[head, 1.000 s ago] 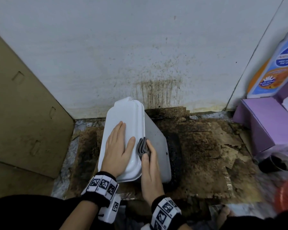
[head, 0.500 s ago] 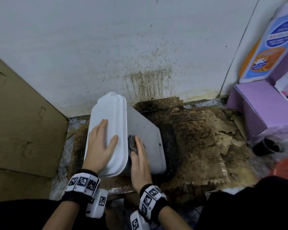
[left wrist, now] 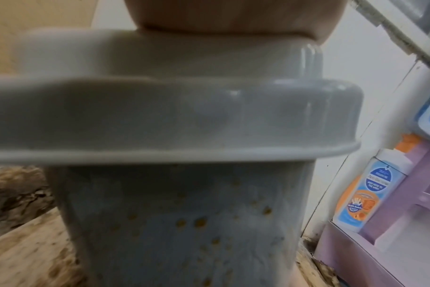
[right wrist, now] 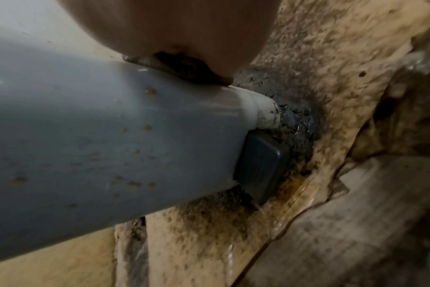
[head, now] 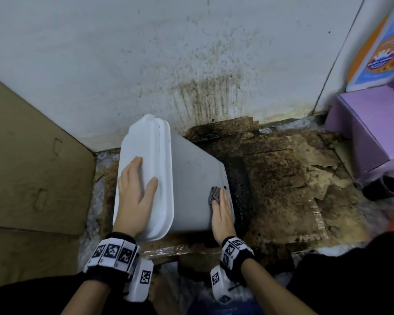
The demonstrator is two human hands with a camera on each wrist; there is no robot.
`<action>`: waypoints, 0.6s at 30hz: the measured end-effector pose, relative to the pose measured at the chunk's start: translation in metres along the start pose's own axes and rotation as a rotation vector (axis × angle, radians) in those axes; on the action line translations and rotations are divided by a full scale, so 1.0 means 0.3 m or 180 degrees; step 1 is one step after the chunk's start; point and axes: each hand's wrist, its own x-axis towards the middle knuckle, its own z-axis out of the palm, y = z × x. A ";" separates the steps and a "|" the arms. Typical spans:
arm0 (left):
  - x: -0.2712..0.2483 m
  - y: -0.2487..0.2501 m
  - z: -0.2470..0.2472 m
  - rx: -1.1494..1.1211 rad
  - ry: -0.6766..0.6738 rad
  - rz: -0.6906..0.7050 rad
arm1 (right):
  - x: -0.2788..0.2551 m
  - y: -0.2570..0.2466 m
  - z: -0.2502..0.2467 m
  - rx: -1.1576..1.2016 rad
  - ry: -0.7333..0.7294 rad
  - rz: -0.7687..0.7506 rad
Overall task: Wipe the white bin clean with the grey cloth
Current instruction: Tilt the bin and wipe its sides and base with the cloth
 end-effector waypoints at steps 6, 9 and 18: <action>0.004 -0.020 -0.011 0.0052 -0.0011 -0.0051 | -0.093 -0.119 0.062 0.0136 0.0193 -0.0166; 0.008 -0.024 -0.014 -0.0025 -0.0028 -0.0127 | -0.195 -0.231 0.108 0.0167 0.0172 -0.0639; 0.008 -0.028 -0.011 0.0039 0.0002 -0.0041 | -0.189 -0.180 0.068 -0.0462 0.0005 -0.1940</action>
